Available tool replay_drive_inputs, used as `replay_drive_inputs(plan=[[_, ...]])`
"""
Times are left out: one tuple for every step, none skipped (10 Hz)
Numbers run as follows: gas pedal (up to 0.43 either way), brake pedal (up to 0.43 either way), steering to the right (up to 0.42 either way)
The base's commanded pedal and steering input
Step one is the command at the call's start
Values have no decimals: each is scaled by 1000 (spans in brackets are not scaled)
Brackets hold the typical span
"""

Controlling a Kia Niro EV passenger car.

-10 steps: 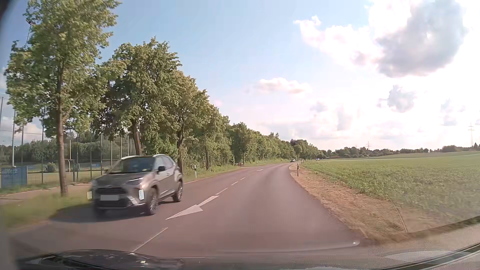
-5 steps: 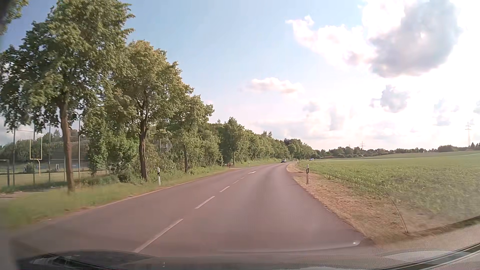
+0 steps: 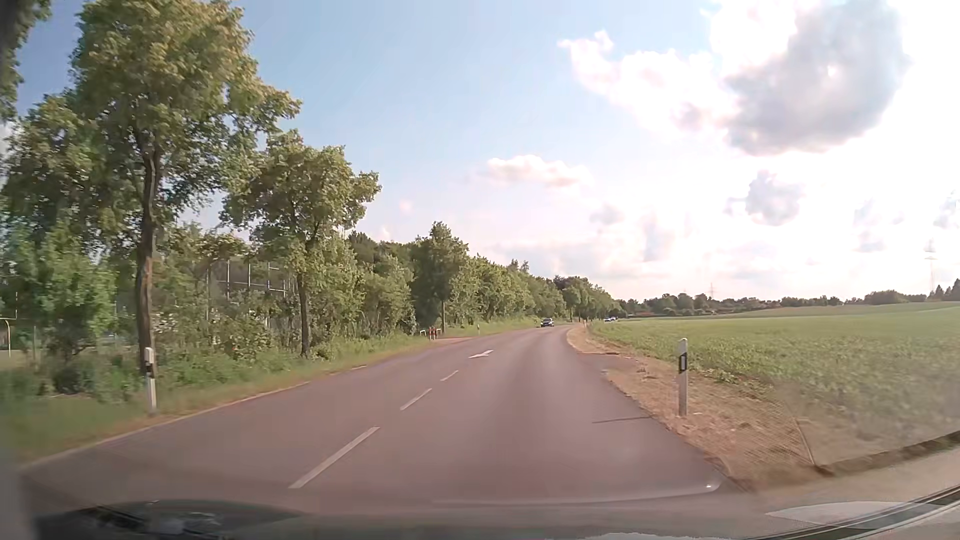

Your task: Follow the waypoints while adhering to traffic rules and regulations

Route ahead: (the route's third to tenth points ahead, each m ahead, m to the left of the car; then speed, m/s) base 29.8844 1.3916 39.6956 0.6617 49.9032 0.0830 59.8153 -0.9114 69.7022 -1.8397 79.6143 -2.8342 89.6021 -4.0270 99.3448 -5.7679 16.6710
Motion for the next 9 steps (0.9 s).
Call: replay_drive_inputs(plan=[[280, 12, 22], [280, 12, 22], [280, 18, 21], [280, 12, 19], [280, 12, 16], [280, 18, 11], [280, 12, 8], [280, 18, 8], [280, 12, 8]])
